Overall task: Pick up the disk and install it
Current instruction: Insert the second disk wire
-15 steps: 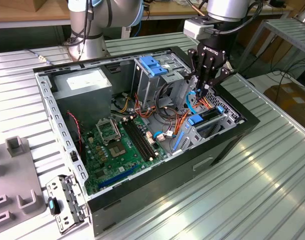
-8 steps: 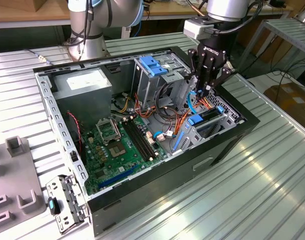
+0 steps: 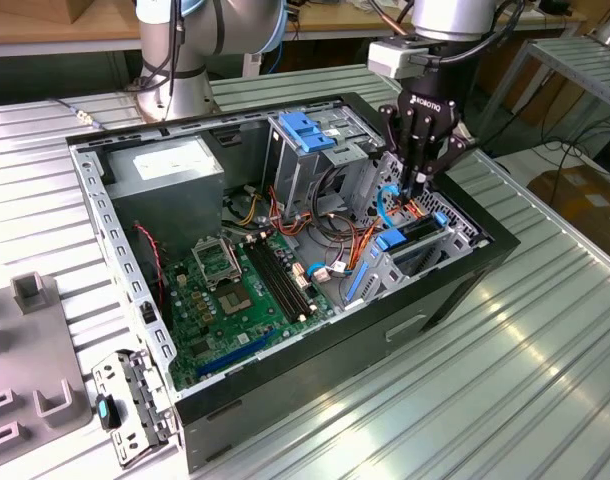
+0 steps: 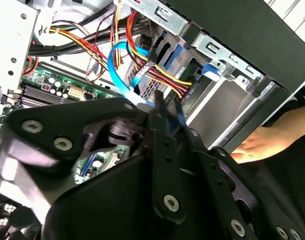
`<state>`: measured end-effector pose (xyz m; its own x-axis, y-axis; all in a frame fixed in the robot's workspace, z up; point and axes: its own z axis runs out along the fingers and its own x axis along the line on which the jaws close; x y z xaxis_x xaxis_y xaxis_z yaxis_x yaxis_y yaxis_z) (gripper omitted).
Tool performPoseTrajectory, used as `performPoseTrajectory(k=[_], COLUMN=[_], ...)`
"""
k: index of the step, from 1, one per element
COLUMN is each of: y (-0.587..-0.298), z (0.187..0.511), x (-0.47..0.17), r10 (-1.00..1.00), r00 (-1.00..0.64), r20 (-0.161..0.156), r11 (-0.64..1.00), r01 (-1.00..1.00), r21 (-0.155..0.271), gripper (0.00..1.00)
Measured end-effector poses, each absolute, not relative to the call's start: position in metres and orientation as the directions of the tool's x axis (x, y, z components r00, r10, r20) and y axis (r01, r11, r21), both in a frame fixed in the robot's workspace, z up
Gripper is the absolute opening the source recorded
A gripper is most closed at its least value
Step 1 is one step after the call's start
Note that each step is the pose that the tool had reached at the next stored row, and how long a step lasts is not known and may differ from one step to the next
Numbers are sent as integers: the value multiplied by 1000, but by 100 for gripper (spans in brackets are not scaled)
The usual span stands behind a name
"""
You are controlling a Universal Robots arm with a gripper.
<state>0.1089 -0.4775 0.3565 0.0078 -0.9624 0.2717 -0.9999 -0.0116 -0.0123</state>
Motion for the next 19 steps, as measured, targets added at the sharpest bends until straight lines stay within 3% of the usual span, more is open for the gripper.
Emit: performPoseTrajectory(k=[1, 9, 12, 13, 17, 19], y=[-478, -477, -478, -478, -478, -479], z=[356, 356, 355, 355, 354, 353], x=[109, 109, 109, 109, 110, 110], r10=[-962, -963, -963, -963, -963, -964], r00=[8, 8, 8, 8, 8, 8], r20=[272, 270, 269, 269, 268, 267], r11=[-12, -11, -11, -11, -11, -11], r01=[-1000, -1000, -1000, -1000, -1000, -1000], r21=[-12, -12, -12, -12, -12, -12], gripper=[16, 16, 17, 24, 24, 16])
